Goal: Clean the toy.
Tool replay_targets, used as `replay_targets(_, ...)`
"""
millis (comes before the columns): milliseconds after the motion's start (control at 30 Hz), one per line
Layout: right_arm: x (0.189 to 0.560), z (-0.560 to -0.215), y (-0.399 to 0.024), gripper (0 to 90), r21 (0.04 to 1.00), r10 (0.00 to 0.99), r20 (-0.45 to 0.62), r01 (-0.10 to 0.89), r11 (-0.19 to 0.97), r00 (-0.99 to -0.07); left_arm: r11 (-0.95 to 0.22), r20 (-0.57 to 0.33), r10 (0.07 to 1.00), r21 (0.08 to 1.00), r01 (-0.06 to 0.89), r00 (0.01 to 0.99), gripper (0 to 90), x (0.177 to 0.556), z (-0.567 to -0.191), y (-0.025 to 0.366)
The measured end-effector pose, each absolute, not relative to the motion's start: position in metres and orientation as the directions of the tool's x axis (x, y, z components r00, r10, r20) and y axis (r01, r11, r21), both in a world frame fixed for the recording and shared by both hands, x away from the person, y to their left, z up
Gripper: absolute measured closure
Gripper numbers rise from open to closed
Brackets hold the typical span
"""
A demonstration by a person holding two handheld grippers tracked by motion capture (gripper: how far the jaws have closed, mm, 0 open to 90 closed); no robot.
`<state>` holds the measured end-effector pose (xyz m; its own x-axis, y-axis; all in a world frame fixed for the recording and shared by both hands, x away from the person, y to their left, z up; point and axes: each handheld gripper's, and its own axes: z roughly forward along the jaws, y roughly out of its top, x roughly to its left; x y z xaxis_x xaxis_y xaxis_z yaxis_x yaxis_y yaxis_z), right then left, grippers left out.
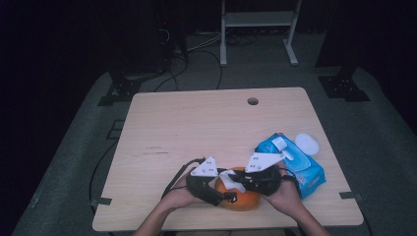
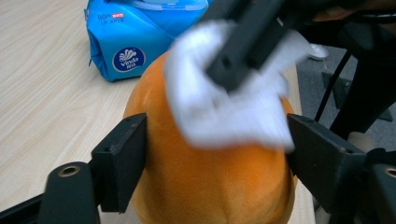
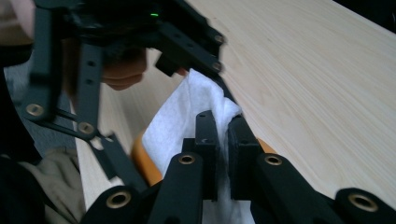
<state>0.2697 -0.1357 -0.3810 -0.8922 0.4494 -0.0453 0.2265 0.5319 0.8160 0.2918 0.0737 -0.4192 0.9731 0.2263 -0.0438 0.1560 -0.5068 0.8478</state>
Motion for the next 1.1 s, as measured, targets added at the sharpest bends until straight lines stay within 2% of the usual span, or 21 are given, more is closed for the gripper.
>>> replay_targets(100,0.271,-0.38,-0.136,84.1,0.813,0.447,-0.059,0.217,0.541,-0.893,-0.516,-0.038,0.222,0.844,0.15,0.974,28.3,0.293,-0.421,0.077)
replay_targets(200,0.278,-0.381,-0.15,84.1,0.81,0.486,-0.068,0.236,0.537,-0.871,-0.521,-0.043,0.228,0.838,0.159,0.973,28.7,0.295,-0.423,0.08)
replay_targets(433,0.292,-0.393,-0.184,84.1,0.806,0.555,0.007,0.333,0.489,-0.832,-0.52,-0.058,0.231,0.836,0.174,0.971,28.4,0.3,-0.427,0.086)
replay_targets(533,0.289,-0.395,-0.18,84.1,0.801,0.543,0.0,0.325,0.503,-0.84,-0.517,-0.073,0.229,0.836,0.185,0.971,19.6,0.3,-0.422,0.085)
replay_targets(633,0.285,-0.395,-0.171,84.4,0.805,0.518,0.008,0.313,0.504,-0.856,-0.467,-0.126,0.238,0.854,0.227,0.963,12.8,0.302,-0.418,0.084)
replay_targets(767,0.276,-0.391,-0.157,84.4,0.805,0.471,-0.02,0.265,0.53,-0.882,-0.542,-0.138,0.246,0.801,0.254,0.959,9.7,0.302,-0.428,0.073)
replay_targets(833,0.273,-0.391,-0.152,84.4,0.795,0.475,-0.047,0.254,0.55,-0.879,-0.549,-0.121,0.248,0.8,0.243,0.961,13.7,0.302,-0.428,0.074)
replay_targets(933,0.275,-0.389,-0.154,84.4,0.805,0.485,-0.051,0.252,0.538,-0.873,-0.543,-0.051,0.247,0.82,0.182,0.968,30.6,0.299,-0.422,0.076)
replay_targets(1000,0.275,-0.382,-0.156,84.5,0.815,0.494,-0.053,0.248,0.523,-0.868,-0.518,0.021,0.232,0.849,0.105,0.973,37.3,0.296,-0.417,0.075)
replay_targets(1100,0.274,-0.368,-0.16,84.5,0.852,0.5,-0.05,0.224,0.473,-0.865,-0.508,0.179,0.253,0.861,-0.027,0.951,39.4,0.292,-0.408,0.068)
